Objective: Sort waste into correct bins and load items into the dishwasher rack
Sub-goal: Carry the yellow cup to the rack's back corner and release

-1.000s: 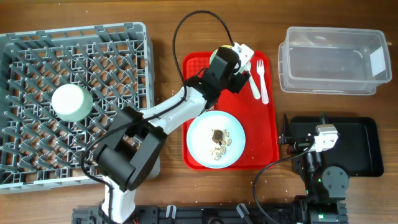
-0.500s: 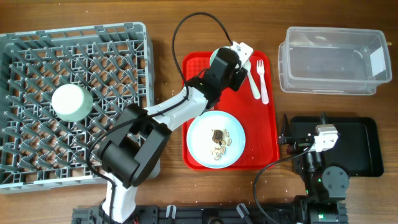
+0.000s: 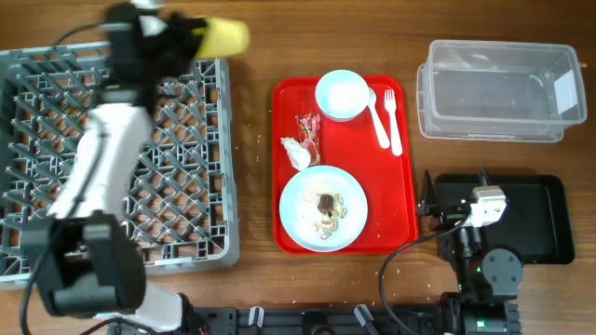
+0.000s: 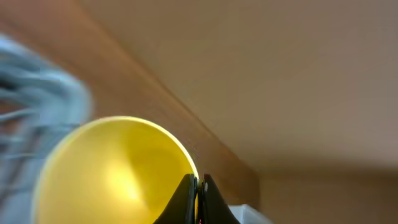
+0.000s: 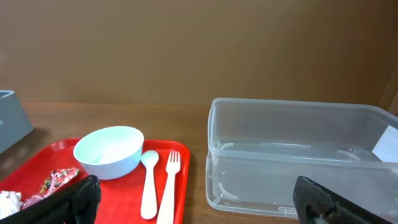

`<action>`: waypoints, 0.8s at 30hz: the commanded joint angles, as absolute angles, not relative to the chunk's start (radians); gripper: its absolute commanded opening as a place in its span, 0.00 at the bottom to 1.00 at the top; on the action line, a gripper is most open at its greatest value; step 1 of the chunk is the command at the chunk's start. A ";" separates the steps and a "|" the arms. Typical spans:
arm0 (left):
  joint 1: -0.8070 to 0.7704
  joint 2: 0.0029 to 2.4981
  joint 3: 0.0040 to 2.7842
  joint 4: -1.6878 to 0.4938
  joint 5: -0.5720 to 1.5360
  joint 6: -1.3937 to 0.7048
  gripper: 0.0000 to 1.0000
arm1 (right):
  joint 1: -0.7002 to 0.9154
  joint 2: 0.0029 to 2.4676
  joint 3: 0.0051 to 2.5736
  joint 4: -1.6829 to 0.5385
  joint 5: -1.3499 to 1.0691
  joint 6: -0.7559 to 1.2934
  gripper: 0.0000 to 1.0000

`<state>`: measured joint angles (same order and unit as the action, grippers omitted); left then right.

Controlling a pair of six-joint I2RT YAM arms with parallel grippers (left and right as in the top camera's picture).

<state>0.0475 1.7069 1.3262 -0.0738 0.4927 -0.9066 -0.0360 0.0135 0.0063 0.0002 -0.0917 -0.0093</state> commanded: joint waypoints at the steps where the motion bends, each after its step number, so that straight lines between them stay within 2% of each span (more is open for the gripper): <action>1: 0.288 1.689 1.328 -0.169 0.749 -1.007 0.04 | -0.037 0.007 0.005 0.002 -0.081 -0.019 1.00; 5: 0.544 1.702 1.328 -0.267 0.900 -1.002 0.04 | -0.037 0.007 0.005 0.003 -0.081 -0.019 1.00; 8: 0.631 1.762 1.328 -0.249 1.036 -1.002 0.04 | -0.037 0.007 0.005 0.003 -0.081 -0.019 1.00; 11: 0.697 1.882 1.328 -0.126 1.179 -1.008 0.04 | -0.037 0.007 0.005 0.003 -0.081 -0.019 1.00; 16: 0.706 1.968 1.328 0.100 1.213 -1.038 0.04 | -0.037 0.007 0.005 0.003 -0.081 -0.019 1.00; 24: 0.619 2.028 1.328 0.221 1.092 -1.059 0.04 | -0.037 0.007 0.005 0.002 -0.081 -0.019 1.00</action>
<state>0.6479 1.9957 1.3216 0.2085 1.1385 -1.0534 -0.0360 0.0135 0.0063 -0.0002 -0.0917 -0.0093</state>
